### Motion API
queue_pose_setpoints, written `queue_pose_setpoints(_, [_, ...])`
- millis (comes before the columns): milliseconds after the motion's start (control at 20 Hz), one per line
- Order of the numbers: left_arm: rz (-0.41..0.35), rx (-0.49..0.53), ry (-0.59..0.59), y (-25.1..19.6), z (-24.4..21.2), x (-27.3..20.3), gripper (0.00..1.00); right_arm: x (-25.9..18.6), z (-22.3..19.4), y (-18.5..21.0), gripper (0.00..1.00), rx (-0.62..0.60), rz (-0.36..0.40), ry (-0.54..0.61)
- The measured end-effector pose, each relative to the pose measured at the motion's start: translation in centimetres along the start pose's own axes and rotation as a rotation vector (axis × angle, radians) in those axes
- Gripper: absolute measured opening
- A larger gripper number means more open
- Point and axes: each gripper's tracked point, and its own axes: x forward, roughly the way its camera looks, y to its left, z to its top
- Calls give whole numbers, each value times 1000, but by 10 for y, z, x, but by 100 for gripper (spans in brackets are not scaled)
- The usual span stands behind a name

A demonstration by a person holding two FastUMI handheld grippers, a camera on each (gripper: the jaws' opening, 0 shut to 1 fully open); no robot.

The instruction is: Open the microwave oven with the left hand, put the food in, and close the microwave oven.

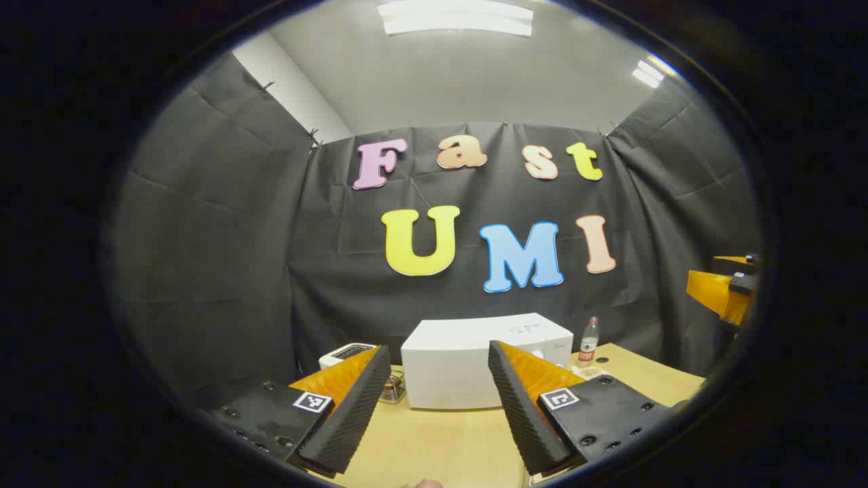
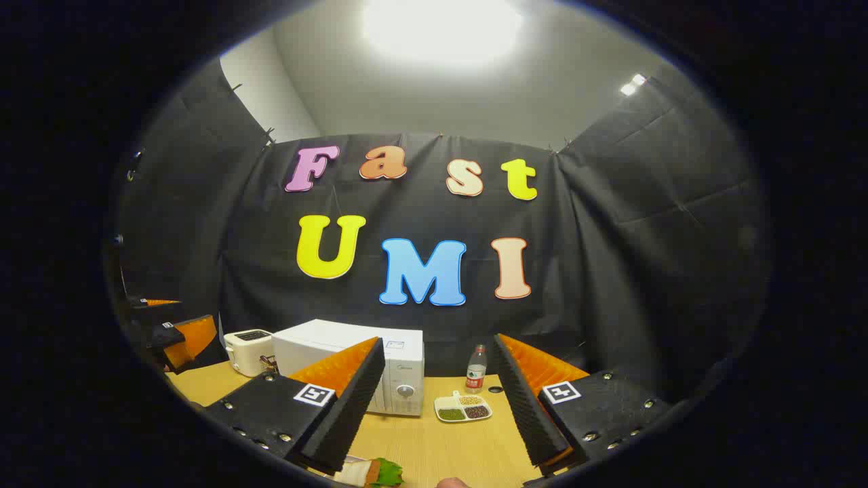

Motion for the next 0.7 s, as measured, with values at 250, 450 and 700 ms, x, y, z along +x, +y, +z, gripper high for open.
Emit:
queue_pose_setpoints(250, [-2, 10, -17, -14, 7, -1, 96, 0, -1, -11, 95, 7, -2, 4])
queue_pose_setpoints(450, [12, 19, -19, -20, 9, -7, 96, 0, -4, -19, 95, 4, 9, 2])
queue_pose_setpoints(700, [28, 31, -23, -38, 12, -14, 94, -1, -7, -31, 95, 15, 32, 0])
